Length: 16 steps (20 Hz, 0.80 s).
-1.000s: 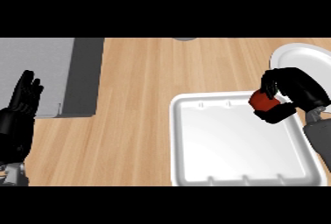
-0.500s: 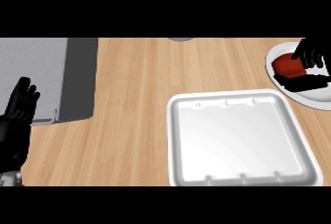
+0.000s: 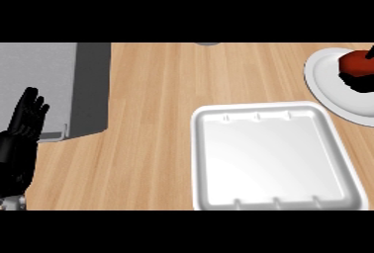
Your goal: Pick the bell pepper from the tray and place it in the plate
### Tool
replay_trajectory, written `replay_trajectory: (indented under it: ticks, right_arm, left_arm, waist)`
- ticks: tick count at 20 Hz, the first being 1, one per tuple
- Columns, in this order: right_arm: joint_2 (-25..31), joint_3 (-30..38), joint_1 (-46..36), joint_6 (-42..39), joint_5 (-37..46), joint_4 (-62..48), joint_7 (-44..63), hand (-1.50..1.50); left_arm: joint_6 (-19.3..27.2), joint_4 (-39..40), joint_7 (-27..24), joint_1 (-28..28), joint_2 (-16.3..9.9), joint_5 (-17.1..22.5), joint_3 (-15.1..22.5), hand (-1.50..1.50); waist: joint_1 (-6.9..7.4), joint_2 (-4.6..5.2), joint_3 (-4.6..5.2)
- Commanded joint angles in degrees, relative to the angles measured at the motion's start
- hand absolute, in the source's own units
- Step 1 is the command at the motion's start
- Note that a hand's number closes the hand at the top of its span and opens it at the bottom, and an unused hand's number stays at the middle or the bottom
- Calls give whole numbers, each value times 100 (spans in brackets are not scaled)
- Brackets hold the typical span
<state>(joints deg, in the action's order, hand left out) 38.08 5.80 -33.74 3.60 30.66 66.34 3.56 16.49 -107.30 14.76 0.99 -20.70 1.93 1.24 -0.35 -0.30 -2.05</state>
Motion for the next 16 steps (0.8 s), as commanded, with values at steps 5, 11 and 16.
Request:
replay_trajectory:
  ticks: [5, 11, 16]
  right_arm:
    - [235, 190, -95, 151, 168, -1131, -404, 150]
    - [397, 118, -185, -329, 195, -1983, -641, 150]
    - [356, 43, -411, -1017, 80, -2763, -905, 150]
  left_arm:
    - [-233, 803, 269, 421, 505, 120, 639, 0]
    - [-352, 879, 236, 372, 443, 97, 571, 0]
    - [-344, 683, 396, 125, 497, -10, 702, 0]
  waist:
    - [161, 243, 197]
    - [180, 261, 203]
    - [273, 326, 186]
